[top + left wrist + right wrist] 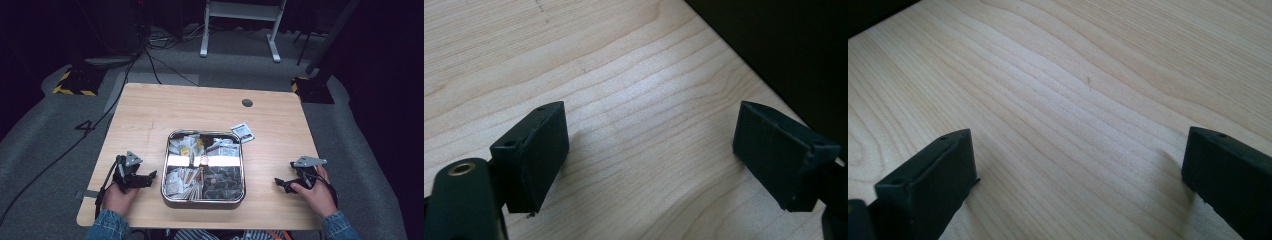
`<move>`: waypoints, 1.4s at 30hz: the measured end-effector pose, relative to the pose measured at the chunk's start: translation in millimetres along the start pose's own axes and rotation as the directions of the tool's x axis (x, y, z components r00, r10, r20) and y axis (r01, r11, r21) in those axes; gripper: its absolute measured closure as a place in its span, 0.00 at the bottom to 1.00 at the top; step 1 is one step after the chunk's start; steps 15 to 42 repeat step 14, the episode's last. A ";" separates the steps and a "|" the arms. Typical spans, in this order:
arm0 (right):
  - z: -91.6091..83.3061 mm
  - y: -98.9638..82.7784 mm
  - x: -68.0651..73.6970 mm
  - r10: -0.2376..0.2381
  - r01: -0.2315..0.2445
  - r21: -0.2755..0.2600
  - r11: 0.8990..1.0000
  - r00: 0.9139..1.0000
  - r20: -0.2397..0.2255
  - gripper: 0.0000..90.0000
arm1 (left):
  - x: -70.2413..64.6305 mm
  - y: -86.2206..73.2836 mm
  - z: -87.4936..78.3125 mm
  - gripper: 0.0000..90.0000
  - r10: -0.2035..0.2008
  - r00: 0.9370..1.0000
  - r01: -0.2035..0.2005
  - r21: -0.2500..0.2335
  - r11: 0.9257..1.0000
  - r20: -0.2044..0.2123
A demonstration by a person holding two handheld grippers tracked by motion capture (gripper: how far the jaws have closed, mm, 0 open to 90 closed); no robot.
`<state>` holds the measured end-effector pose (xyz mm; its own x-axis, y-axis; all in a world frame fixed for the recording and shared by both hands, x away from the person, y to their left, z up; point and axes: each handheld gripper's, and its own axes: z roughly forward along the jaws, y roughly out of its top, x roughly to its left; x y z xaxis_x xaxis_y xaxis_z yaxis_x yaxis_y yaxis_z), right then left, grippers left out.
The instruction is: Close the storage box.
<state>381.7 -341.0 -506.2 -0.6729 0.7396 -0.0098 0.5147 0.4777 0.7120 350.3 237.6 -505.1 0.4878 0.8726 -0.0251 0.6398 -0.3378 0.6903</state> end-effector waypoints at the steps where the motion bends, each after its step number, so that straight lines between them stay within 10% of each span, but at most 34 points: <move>1: 0.0 0.0 0.0 0.000 0.000 0.000 1.000 1.000 0.000 0.01 | 0.0 0.0 0.0 0.17 0.000 1.000 0.000 0.000 1.000 0.001; 42: 0.0 0.0 -0.1 -0.001 0.001 0.000 1.000 1.000 0.000 0.01 | -0.1 0.1 0.3 0.17 -0.002 1.000 0.002 -0.002 1.000 -0.002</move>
